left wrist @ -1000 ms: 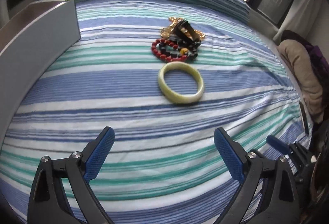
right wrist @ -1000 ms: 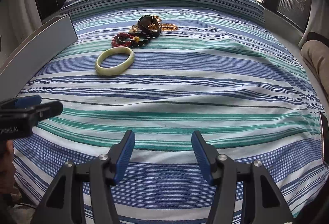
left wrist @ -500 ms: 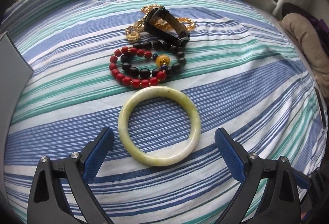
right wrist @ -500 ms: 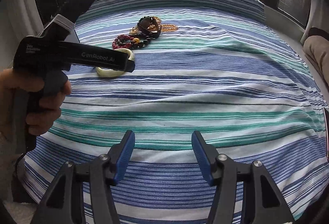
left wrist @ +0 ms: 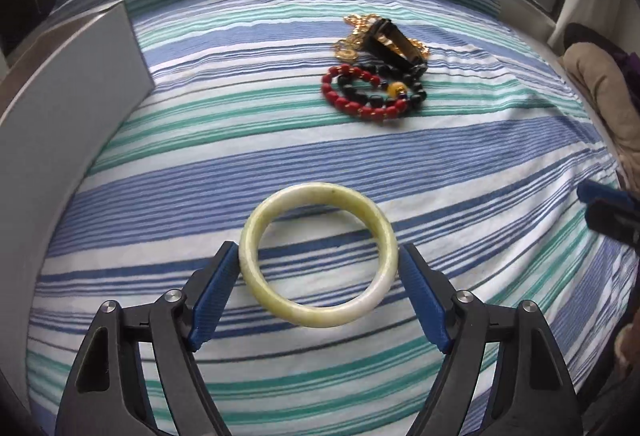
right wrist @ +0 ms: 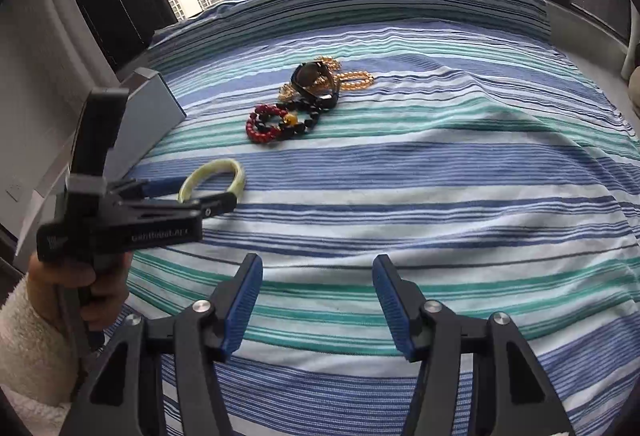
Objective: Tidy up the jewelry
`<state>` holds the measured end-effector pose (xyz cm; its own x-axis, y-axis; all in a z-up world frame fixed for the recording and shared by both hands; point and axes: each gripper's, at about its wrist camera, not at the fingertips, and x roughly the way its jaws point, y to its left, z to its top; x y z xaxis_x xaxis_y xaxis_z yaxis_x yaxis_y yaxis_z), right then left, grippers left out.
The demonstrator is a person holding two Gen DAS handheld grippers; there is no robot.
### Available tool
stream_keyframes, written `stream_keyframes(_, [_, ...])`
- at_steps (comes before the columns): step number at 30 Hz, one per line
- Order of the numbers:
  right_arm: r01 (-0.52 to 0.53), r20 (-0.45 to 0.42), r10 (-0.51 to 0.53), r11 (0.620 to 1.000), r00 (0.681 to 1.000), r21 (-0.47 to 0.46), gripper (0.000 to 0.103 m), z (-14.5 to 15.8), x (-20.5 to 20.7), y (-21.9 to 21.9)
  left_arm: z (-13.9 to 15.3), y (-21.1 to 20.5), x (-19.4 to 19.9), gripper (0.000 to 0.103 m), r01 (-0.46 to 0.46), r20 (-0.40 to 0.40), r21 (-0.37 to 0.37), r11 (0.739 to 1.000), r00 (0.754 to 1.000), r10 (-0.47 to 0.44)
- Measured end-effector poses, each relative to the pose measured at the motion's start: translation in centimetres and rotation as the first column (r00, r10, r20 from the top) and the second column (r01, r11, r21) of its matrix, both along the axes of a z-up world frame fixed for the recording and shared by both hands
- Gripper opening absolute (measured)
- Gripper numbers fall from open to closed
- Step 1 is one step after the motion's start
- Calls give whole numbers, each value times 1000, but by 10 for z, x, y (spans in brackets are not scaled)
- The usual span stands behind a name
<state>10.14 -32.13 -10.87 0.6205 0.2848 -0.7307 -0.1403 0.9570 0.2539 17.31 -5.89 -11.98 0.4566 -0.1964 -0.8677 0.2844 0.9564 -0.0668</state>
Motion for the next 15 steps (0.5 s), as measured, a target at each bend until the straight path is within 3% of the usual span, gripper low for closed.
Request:
stream_keyframes(2, [-46, -21, 48, 995, 999, 83, 58, 8, 24, -5, 2, 26, -10, 81, -49, 10, 20, 999, 999, 48])
stream_keyframes(6, [-39, -67, 53, 981, 996, 190, 58, 7, 83, -9, -1, 62, -18, 81, -137, 26, 51, 989, 990, 136])
stream_keyframes(8, [-26, -103, 54, 966, 993, 256, 41, 1, 113, -4, -5, 75, -17, 81, -171, 1, 36, 985, 985, 171])
stream_keyframes(10, [-2, -145, 52, 946, 988, 323, 37, -6, 143, 1, -5, 85, -18, 82, -192, -6, 0, 981, 981, 192])
stream_keyframes(12, [13, -171, 45, 946, 984, 324, 31, -10, 165, 11, -3, 89, -20, 83, -201, 10, -3, 980, 980, 201])
stream_keyframes(13, [19, -189, 40, 954, 981, 301, 21, -12, 175, 17, -1, 90, -21, 84, -203, 22, -1, 979, 979, 203])
stream_keyframes(15, [40, -231, 17, 970, 973, 238, 21, -18, 190, 27, 1, 92, -23, 86, -208, 37, -3, 978, 977, 208])
